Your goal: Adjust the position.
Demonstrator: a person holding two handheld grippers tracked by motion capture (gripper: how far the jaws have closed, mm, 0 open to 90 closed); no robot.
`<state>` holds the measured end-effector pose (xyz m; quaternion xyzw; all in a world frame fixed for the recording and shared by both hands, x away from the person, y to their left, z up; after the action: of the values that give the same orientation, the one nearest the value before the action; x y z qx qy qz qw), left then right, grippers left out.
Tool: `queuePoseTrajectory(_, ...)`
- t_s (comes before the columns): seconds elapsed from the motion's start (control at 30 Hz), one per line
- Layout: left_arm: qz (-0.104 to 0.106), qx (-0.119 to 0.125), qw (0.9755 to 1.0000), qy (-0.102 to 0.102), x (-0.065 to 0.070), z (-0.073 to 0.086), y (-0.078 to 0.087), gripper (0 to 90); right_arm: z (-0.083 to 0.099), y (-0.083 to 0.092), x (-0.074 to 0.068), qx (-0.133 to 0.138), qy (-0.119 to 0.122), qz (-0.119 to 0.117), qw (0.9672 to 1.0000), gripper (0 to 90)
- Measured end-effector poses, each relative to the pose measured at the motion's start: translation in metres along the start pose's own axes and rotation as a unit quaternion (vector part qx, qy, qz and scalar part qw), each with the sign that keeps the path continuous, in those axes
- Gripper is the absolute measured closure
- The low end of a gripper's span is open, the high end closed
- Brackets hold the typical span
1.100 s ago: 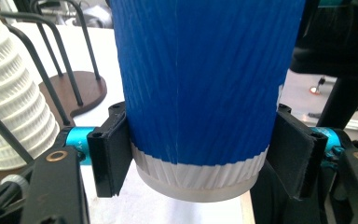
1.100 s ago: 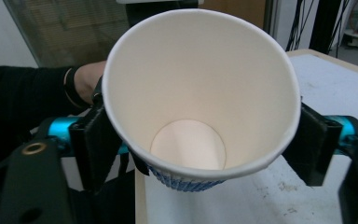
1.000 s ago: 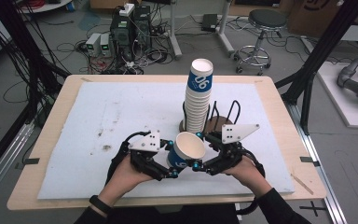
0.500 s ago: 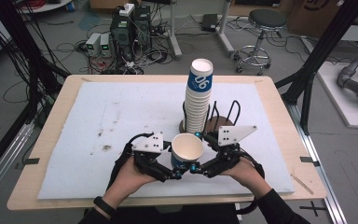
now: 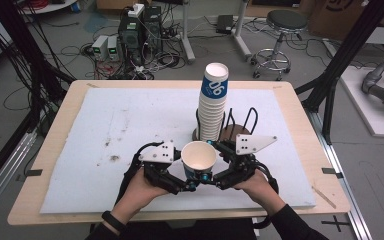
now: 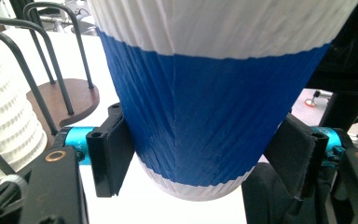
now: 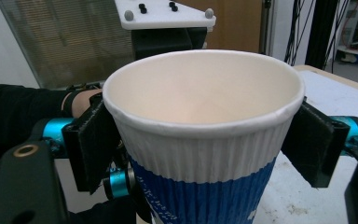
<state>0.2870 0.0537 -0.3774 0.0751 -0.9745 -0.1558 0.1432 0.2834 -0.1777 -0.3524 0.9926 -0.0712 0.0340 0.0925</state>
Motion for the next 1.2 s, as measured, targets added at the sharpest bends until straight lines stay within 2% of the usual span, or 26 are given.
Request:
queuePoseTrajectory(0.2,-0.003,0.000,1.0000,-0.001,0.0012,-0.0020,-0.0005,27.9,0.0001,0.0012,0.0002,0.003,-0.001,0.002,1.0000,20.8)
queuePoseTrajectory(0.33,-0.002,0.012,0.9999,0.008,0.0046,-0.0055,-0.0013,19.7,0.0009,0.0011,0.0009,0.001,0.000,0.002,1.0000,21.1)
queuePoseTrajectory(0.43,-0.001,0.026,0.9995,0.016,0.0066,-0.0078,-0.0005,19.7,0.0012,-0.0008,-0.0007,-0.001,0.004,-0.001,1.0000,21.3)
queuePoseTrajectory(0.63,0.004,0.035,0.9992,0.019,0.0075,-0.0084,0.0017,24.0,0.0025,-0.0051,-0.0037,-0.001,0.005,-0.004,1.0000,22.3)
queuePoseTrajectory(0.87,0.004,0.036,0.9992,0.016,0.0068,-0.0079,0.0024,25.1,0.0029,-0.0057,-0.0037,0.001,0.006,-0.002,1.0000,22.7)
queuePoseTrajectory(1.2,-0.006,0.029,0.9995,0.010,0.0050,-0.0073,0.0066,24.7,0.0030,-0.0001,0.0010,-0.008,0.008,-0.013,0.9999,15.2)
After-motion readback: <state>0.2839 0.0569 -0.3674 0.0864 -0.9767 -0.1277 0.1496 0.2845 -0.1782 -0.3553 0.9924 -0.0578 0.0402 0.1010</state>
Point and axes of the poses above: each handheld gripper's, and its own axes: y roughly backward along the jaws, z roughly out of its underside, x roughly to its right, the point moved 1 cm from there along -y, roughly forward along the jaws, and after that the axes turned 12 degrees about y, right-handed, at the moved point
